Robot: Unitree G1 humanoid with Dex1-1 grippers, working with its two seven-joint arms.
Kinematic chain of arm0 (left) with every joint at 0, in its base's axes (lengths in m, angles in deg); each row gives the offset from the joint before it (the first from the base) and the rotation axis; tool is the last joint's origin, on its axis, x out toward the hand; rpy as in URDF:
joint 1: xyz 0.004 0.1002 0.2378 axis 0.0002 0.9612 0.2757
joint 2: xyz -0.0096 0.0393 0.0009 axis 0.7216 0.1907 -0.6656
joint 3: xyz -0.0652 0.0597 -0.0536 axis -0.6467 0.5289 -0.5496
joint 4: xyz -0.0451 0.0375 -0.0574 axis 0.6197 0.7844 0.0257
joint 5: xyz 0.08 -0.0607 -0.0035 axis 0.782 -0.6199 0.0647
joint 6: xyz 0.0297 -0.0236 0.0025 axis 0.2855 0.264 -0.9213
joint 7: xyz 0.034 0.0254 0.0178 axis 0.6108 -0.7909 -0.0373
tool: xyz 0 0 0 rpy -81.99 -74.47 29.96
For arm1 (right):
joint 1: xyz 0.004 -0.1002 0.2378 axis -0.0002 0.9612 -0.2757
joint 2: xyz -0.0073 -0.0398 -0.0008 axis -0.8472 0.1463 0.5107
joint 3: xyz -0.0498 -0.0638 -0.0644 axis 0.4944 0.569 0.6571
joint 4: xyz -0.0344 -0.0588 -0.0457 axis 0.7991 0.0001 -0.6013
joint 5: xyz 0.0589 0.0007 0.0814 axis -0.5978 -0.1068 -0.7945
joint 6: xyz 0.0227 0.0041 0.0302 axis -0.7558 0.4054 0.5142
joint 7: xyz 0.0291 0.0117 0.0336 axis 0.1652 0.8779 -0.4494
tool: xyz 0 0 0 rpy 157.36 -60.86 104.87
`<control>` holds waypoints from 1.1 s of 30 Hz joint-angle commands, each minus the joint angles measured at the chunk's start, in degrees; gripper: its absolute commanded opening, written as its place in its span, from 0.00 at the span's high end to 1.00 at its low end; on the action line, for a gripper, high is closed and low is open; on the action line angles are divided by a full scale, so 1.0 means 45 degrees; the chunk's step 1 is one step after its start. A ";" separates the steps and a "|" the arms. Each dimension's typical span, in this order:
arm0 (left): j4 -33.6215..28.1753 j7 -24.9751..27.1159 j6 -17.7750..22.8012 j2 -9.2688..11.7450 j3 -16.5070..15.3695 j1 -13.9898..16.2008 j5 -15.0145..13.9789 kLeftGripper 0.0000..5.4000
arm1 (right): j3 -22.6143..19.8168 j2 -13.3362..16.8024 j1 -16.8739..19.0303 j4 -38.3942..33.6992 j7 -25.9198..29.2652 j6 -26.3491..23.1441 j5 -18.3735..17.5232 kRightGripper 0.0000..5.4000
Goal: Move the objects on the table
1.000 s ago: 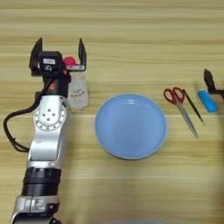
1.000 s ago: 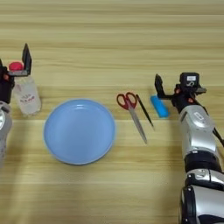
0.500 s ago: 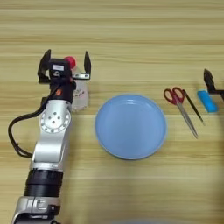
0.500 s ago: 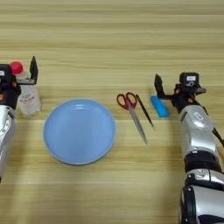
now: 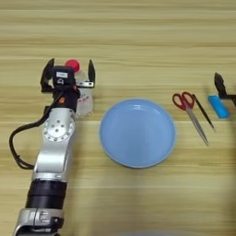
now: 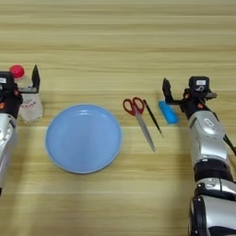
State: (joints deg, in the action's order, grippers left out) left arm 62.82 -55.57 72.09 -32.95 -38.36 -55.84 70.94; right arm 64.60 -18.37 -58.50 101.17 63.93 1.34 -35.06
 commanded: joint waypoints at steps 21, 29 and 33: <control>0.1563 -0.0081 0.0349 -0.0130 0.0074 0.0044 0.0107 0.00 | 0.0109 -0.0091 -0.0153 -0.0208 -0.0045 0.0057 0.0023 0.01; 0.1892 -0.0091 0.0294 -0.0068 0.0060 -0.0026 0.0149 0.00 | 0.0135 -0.0122 -0.0148 -0.0265 -0.0069 0.0014 0.0013 0.01; 0.1974 -0.0090 0.0277 -0.0053 0.0062 -0.0030 0.0158 0.00 | 0.0148 -0.0131 -0.0141 -0.0288 -0.0082 0.0000 0.0008 0.01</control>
State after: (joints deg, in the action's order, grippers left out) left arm 70.88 -56.12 72.62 -33.49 -38.33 -55.71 71.02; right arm 65.10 -18.72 -58.50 100.48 63.84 1.34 -35.06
